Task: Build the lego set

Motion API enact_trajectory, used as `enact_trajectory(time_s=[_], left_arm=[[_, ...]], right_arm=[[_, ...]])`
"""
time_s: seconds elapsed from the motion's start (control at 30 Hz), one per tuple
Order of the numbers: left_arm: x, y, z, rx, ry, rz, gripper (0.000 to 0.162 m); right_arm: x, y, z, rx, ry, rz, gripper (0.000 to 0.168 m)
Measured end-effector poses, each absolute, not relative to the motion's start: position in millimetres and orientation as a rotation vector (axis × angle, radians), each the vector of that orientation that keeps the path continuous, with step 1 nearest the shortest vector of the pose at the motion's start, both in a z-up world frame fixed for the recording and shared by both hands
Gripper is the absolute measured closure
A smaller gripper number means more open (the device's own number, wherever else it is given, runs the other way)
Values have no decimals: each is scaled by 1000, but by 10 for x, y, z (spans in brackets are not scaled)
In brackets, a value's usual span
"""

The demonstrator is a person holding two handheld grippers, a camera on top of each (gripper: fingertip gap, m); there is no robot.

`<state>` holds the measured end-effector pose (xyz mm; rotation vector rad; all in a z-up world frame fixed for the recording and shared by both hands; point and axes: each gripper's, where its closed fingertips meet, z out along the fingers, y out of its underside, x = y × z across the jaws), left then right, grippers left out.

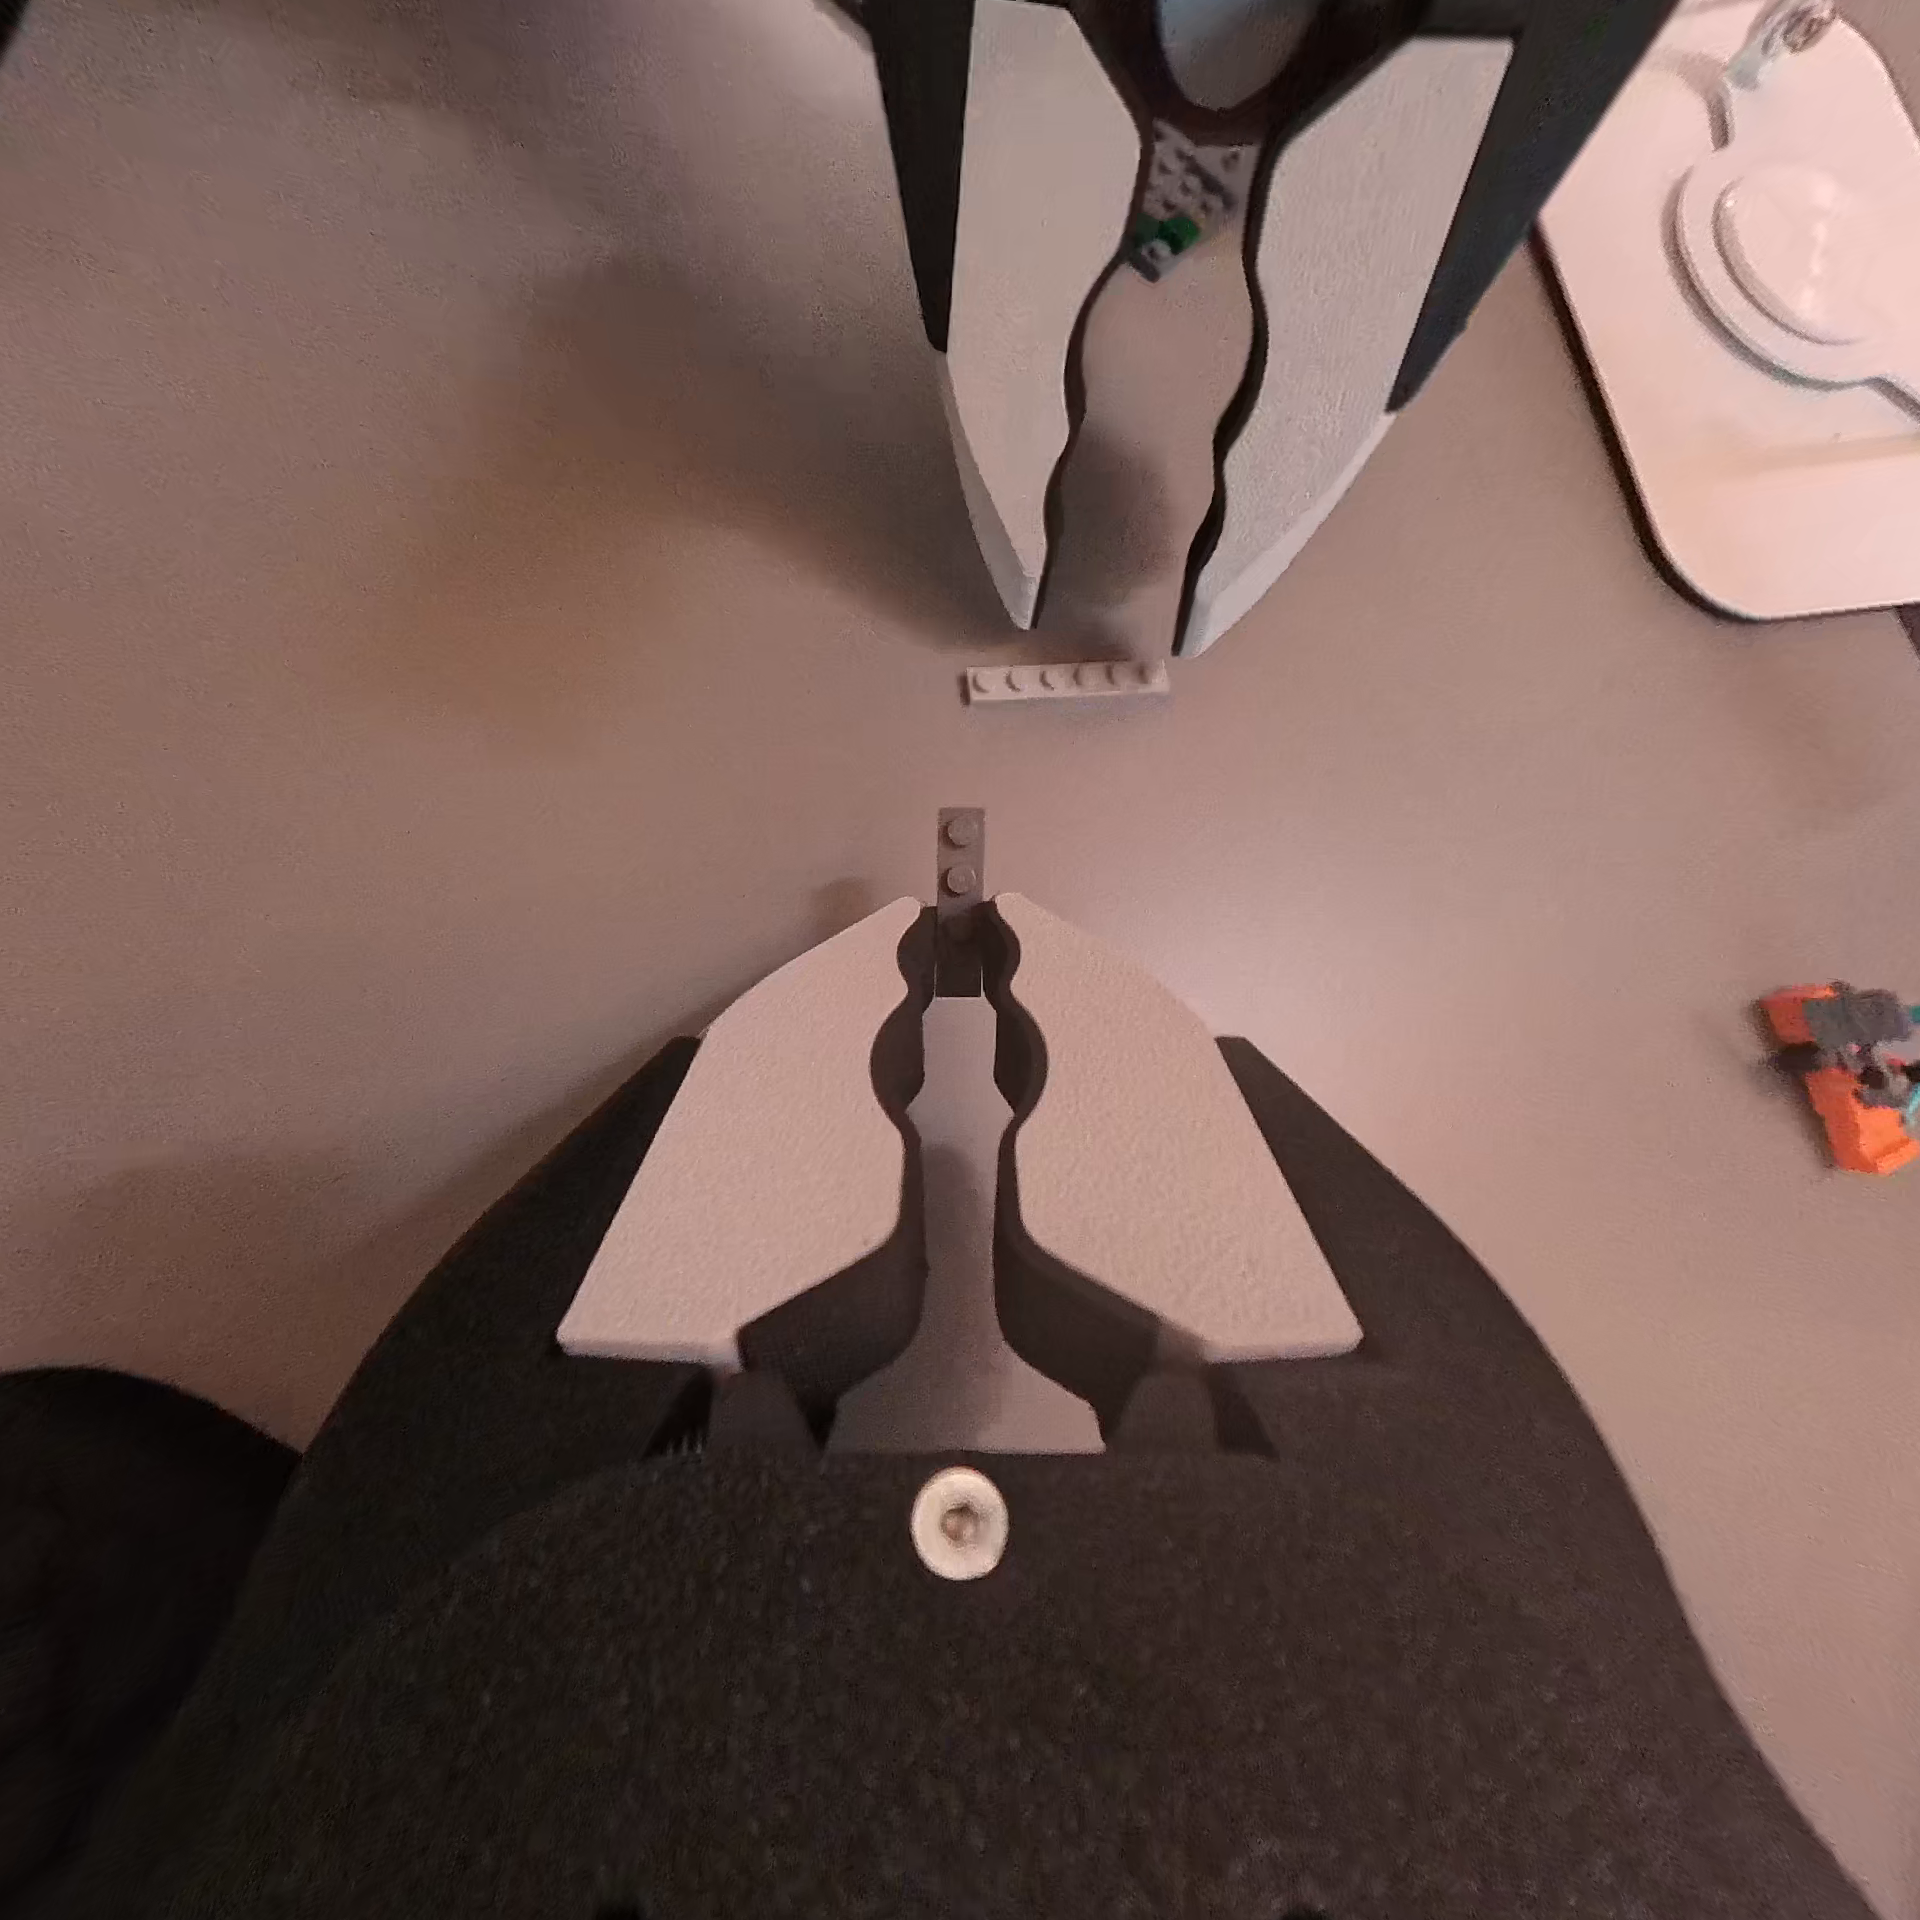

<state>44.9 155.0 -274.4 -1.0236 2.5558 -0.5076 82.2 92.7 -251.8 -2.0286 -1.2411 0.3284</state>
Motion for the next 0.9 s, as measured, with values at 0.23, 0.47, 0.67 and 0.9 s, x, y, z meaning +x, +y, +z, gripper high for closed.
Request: enact_trajectory(time_s=[0.23, 0.47, 0.67, 0.9], left_arm=[[458, 1495, -2805, -846, 2799, -491, 141], [393, 1391, -2808, -1076, 2770, -547, 154], [346, 1205, -2643, -1316, 2523, -479, 155], [233, 878, -2568, -1567, 2234, -405, 155]], right_arm=[[906, 897, -2510, -2021, -1178, 410, 160], [919, 899, -2498, -2004, -1155, 446, 161], [805, 878, -2419, -1972, -1164, 440, 160], [548, 746, -2399, -1951, -1277, 389, 160]])
